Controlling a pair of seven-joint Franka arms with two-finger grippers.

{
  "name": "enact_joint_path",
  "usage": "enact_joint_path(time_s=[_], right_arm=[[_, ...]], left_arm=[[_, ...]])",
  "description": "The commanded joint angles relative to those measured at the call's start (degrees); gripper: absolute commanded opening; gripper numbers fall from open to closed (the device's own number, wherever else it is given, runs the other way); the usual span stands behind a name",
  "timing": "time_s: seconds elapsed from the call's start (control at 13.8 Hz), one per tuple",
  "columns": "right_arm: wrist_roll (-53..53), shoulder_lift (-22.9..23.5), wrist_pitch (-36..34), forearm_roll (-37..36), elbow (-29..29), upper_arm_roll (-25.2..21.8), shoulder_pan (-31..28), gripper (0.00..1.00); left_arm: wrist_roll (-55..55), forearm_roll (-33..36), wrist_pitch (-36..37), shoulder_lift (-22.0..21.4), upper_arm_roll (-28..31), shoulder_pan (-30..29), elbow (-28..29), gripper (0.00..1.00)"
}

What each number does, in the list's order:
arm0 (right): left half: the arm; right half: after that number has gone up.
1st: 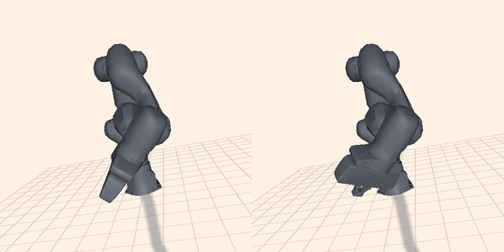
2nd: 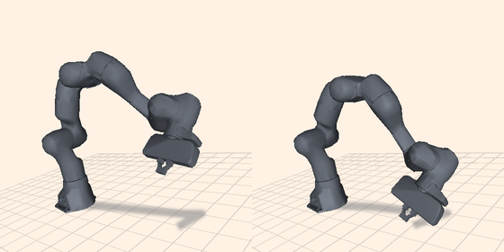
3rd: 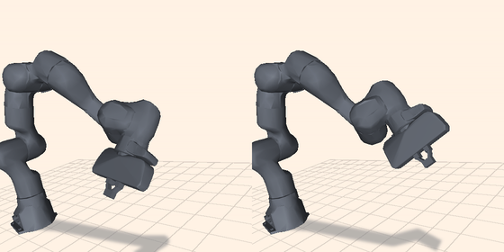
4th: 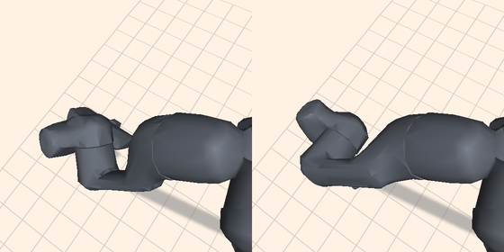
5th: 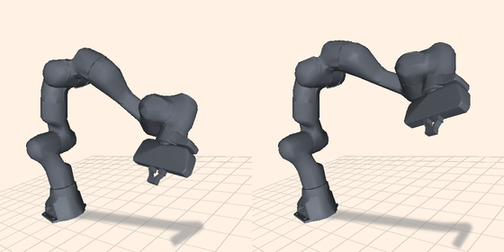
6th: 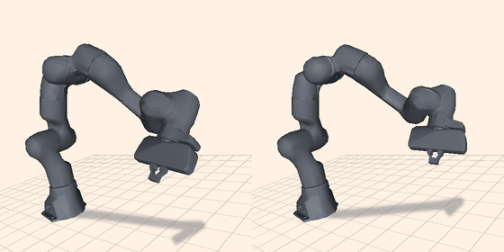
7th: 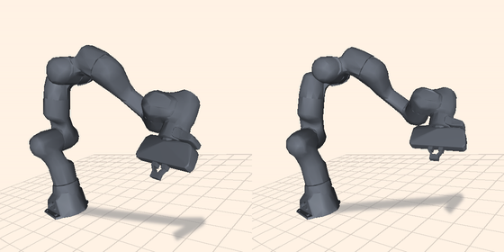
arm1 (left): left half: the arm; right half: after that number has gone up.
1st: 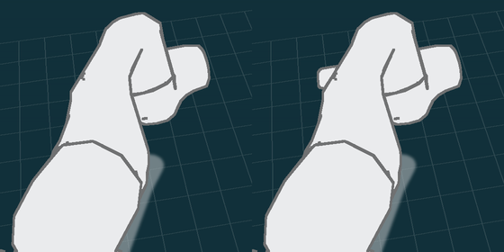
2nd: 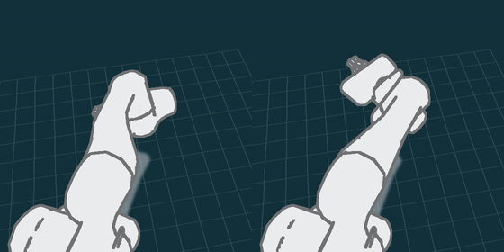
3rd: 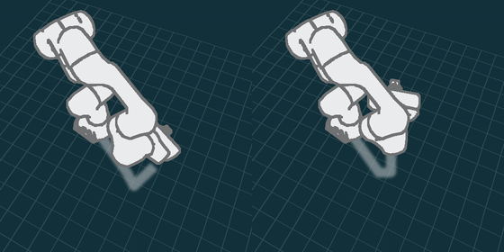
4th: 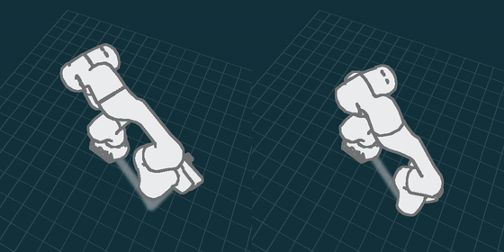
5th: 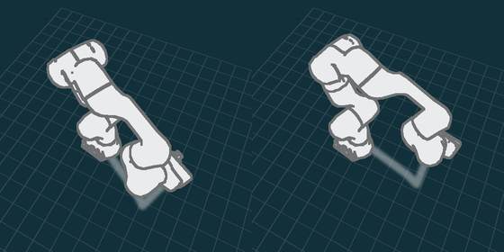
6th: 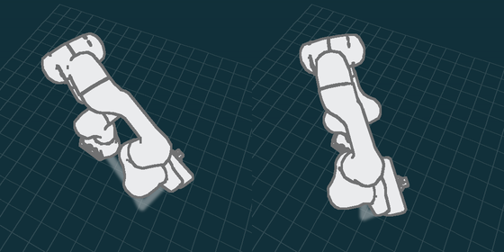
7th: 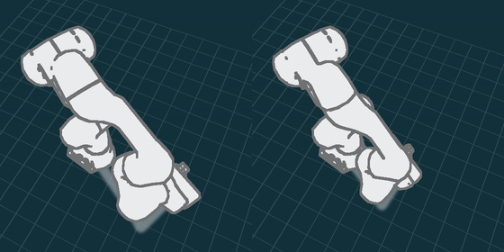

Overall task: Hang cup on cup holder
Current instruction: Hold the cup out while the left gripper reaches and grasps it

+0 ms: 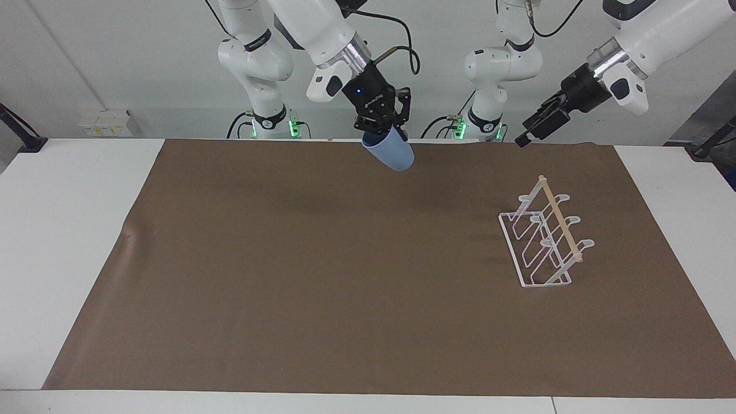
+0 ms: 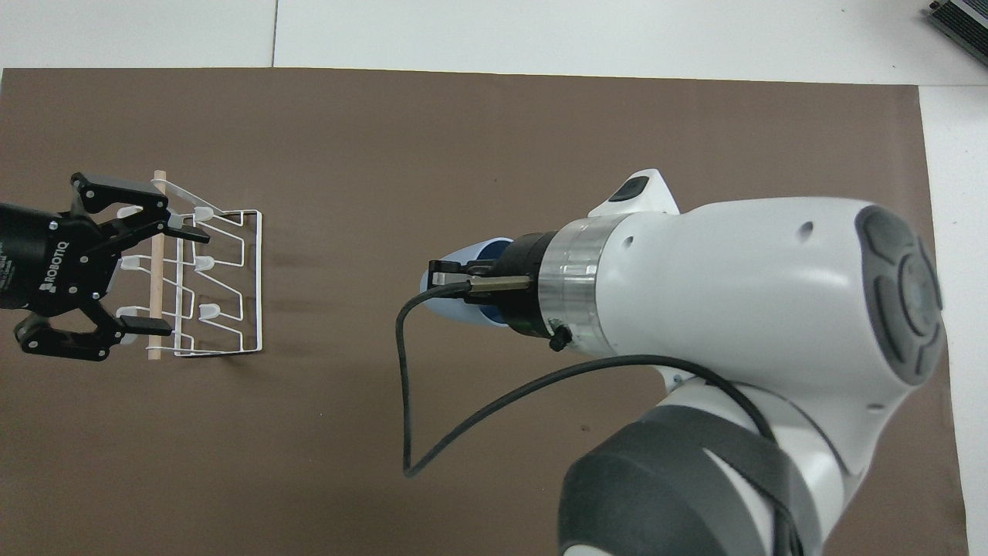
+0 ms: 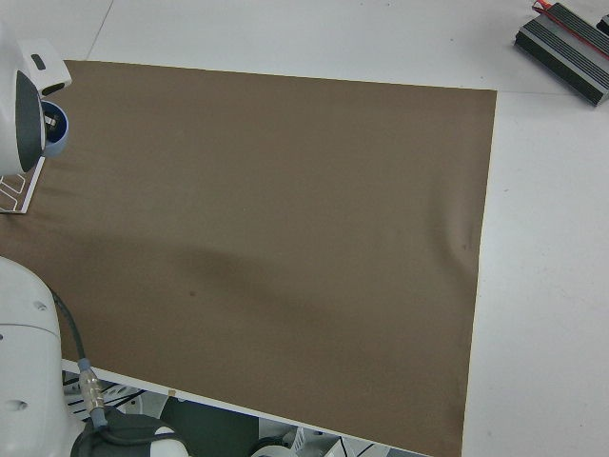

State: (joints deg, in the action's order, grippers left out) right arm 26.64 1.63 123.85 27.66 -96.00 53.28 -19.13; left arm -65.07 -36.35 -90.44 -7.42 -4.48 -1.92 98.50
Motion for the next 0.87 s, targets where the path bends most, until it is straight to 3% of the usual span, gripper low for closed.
enact_joint_path(time_s=[0.0,0.29,0.79], right_arm=[[6.03,-0.31,7.68,1.96,-0.86,2.27,2.84,0.0],[15.88,0.74,20.8,1.96,-1.56,2.27,7.96,0.0],[25.46,0.83,25.55,1.96,-1.47,2.27,11.66,0.0]], left_arm=[[-16.35,-6.61,-8.5,-4.44,-0.09,0.07,7.92,1.0],[-20.71,-10.41,-15.11,-7.43,-0.18,1.65,14.26,1.0],[-19.92,-11.47,-7.23,-7.52,-0.09,2.01,13.21,1.0]])
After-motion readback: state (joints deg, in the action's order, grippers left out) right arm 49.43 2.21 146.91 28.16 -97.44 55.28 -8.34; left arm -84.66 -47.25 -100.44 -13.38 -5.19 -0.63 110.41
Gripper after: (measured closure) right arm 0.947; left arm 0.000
